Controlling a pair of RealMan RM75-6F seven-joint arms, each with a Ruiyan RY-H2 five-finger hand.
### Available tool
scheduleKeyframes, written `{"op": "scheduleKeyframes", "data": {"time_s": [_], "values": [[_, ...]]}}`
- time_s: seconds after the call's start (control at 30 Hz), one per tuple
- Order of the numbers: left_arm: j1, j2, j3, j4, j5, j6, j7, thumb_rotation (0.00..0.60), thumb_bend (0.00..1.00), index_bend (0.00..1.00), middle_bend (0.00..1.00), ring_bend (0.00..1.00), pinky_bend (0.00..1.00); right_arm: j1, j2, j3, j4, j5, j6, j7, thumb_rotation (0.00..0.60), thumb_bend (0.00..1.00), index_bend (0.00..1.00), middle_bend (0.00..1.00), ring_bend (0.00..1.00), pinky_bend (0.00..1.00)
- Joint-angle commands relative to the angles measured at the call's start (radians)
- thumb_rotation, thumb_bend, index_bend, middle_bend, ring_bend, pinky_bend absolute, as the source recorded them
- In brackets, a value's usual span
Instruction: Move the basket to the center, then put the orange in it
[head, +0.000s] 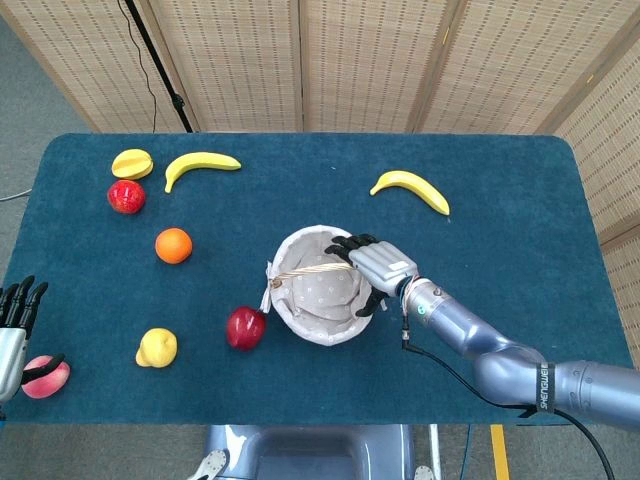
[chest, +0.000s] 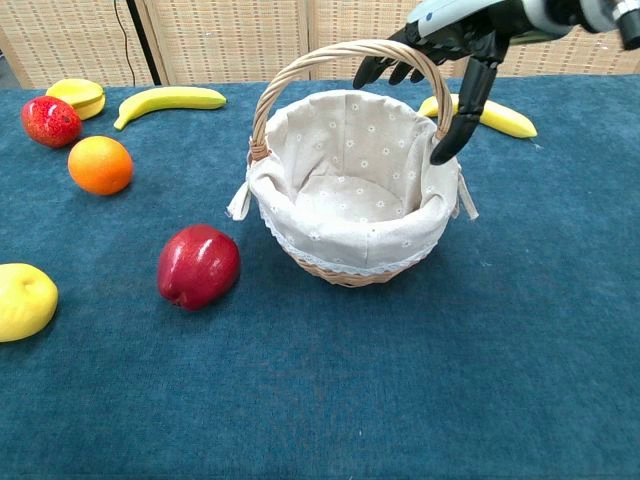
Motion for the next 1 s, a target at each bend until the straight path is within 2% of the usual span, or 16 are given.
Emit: {"op": "scheduleKeyframes", "data": {"time_s": [0.03,0.3,0.43,0.53,0.67,0.87,1.0], "values": [[-0.001,-0.001,0.002,-0.001,0.003,-0.002,0.002,0.600,0.08,0.00,0.00,0.00,0.00,-0.057,0.036,-0.008,-0.058,-0.130,0.117,0.003,0.600,0.00,0.11,0.02,0.00,0.00],[-0.003,-0.008,0.009,-0.008,0.017,-0.004,0.012,0.600,0.08,0.00,0.00,0.00,0.00,-0.184,-0.030,-0.014,-0.040,-0.400,0.424,0.007,0.600,0.00,0.19,0.06,0.02,0.03],[0.002,0.001,0.012,-0.012,0.029,0.010,0.010,0.600,0.08,0.00,0.00,0.00,0.00,-0.262,0.014,-0.040,-0.064,-0.478,0.505,0.040,0.600,0.00,0.22,0.09,0.04,0.05],[0.013,0.020,0.018,-0.023,0.049,0.036,0.004,0.600,0.08,0.00,0.00,0.00,0.00,-0.352,0.083,-0.082,-0.111,-0.553,0.588,0.056,0.600,0.00,0.23,0.11,0.06,0.07],[0.025,0.043,0.027,-0.040,0.075,0.061,0.004,0.600,0.08,0.00,0.00,0.00,0.00,-0.459,0.130,-0.140,-0.125,-0.634,0.693,0.053,0.600,0.00,0.24,0.13,0.09,0.11],[0.038,0.074,0.037,-0.065,0.102,0.086,0.016,0.600,0.08,0.00,0.00,0.00,0.00,-0.606,0.169,-0.224,-0.104,-0.706,0.816,0.064,0.600,0.00,0.25,0.14,0.09,0.12],[0.038,0.085,0.031,-0.072,0.100,0.091,0.020,0.600,0.08,0.00,0.00,0.00,0.00,-0.702,0.186,-0.262,-0.068,-0.732,0.894,0.109,0.600,0.00,0.26,0.15,0.09,0.12]]}}
